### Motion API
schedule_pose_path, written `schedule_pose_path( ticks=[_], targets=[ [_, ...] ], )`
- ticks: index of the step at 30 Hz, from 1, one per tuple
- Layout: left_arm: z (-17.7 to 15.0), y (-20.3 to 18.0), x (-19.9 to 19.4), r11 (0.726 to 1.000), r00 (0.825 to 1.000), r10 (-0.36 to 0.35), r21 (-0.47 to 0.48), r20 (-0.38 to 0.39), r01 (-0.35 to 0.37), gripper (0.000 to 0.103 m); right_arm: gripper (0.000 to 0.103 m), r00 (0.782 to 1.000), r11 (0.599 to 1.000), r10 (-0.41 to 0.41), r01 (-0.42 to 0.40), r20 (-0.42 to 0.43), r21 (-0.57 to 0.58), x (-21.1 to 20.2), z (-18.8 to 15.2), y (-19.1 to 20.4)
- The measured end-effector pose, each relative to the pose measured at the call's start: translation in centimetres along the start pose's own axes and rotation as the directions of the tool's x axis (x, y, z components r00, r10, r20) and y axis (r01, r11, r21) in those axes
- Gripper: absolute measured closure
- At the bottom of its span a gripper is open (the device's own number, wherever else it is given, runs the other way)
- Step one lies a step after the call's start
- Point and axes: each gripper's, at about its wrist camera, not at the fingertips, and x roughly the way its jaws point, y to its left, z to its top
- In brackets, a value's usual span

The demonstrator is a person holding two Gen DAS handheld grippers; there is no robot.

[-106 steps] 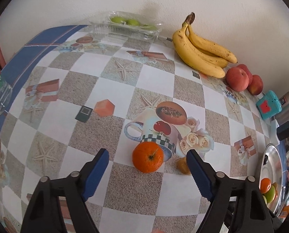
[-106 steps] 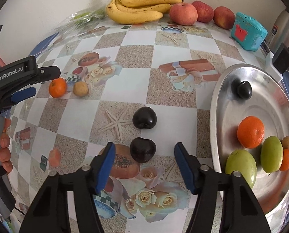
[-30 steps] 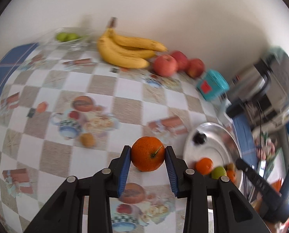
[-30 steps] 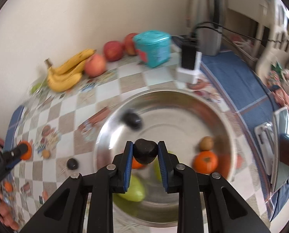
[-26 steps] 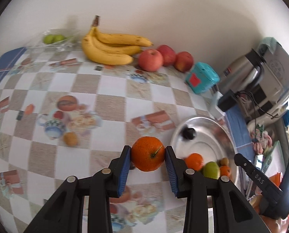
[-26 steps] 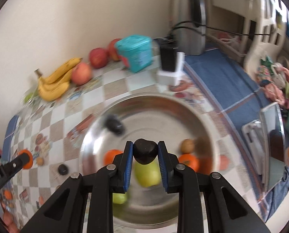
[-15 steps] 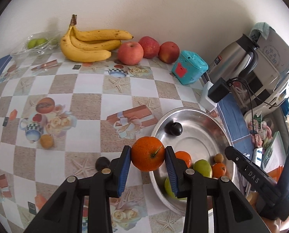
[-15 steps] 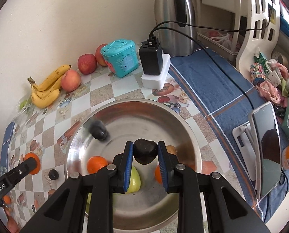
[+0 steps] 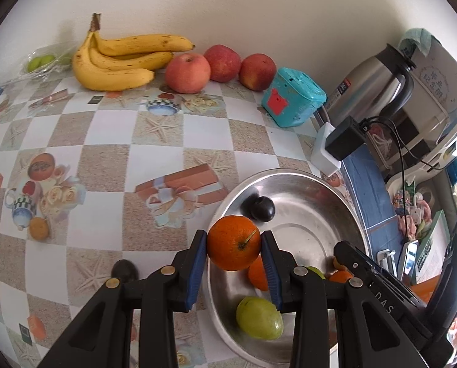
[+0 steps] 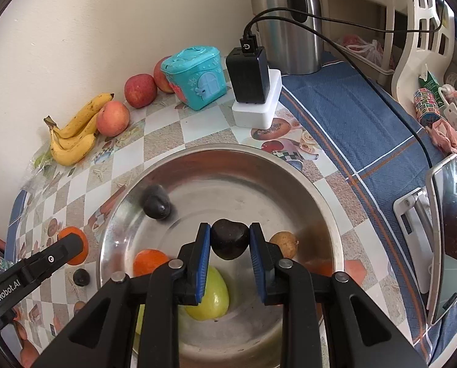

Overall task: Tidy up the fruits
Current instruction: 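Open the left tool to drop the orange while the right tool releases the plum into the bowl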

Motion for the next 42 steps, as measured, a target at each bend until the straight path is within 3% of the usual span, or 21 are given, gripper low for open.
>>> schedule_pose_path(
  ticks=[15,42],
  targets=[
    [0.0,-0.7,2.2,1.000,0.999,0.012,0.016,-0.040,-0.011,0.065,0.077,1.000,1.000,0.017,-0.017,-0.026,-0.013,1.6,0.2,0.4],
    [-0.8,-1.3,2.7,0.998,0.995,0.033,0.047,-0.091,-0.029,0.061,0.074,0.999,0.999,-0.027,0.025,-0.044,-0.037,1.6,-0.1,0.5]
  ],
)
